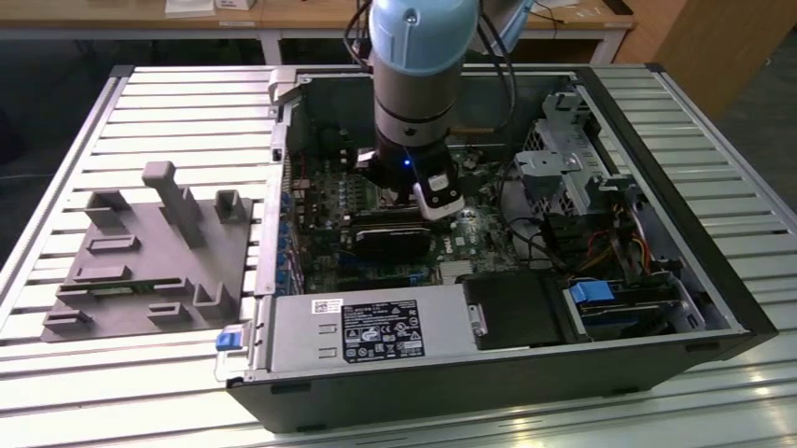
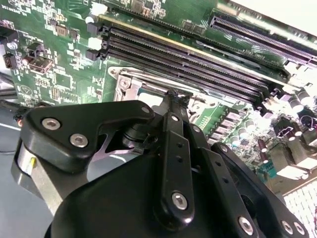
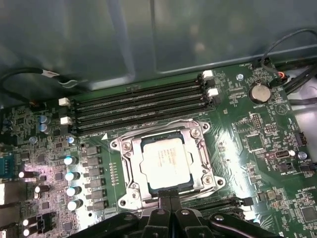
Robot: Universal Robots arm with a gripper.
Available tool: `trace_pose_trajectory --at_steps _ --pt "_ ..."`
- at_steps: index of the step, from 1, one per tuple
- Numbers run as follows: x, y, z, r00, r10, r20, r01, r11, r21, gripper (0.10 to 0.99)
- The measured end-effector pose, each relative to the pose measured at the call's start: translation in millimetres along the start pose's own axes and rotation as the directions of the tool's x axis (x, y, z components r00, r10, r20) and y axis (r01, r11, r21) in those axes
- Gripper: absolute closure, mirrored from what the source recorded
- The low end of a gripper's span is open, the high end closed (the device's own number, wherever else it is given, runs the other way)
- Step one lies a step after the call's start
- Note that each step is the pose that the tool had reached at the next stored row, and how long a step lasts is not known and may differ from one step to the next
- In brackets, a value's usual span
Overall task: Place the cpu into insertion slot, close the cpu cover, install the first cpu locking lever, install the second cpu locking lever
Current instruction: 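Install the second cpu locking lever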
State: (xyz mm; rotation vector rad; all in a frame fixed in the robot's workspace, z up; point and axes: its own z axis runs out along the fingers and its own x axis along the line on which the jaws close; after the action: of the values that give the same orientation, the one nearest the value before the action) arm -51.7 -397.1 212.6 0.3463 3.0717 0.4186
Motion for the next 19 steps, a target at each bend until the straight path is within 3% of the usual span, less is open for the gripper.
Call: trace_pose_trajectory --at_steps 2,4,13,19 --pt "0.9 4.1 1.2 1.0000 -0.001 0.0053 0.001 0.9997 0.024 0.980" --pt "1.5 7.1 2.0 1.0000 -0.002 0.0083 0.002 0.9993 0.037 0.980" --pt "-4.8 15.9 4.4 0.9999 -0.003 0.0103 0.002 0.9985 0.055 0.980" --pt "-2.8 26.0 7.2 0.9999 -0.004 0.0156 0.003 0.9969 0.079 0.980"
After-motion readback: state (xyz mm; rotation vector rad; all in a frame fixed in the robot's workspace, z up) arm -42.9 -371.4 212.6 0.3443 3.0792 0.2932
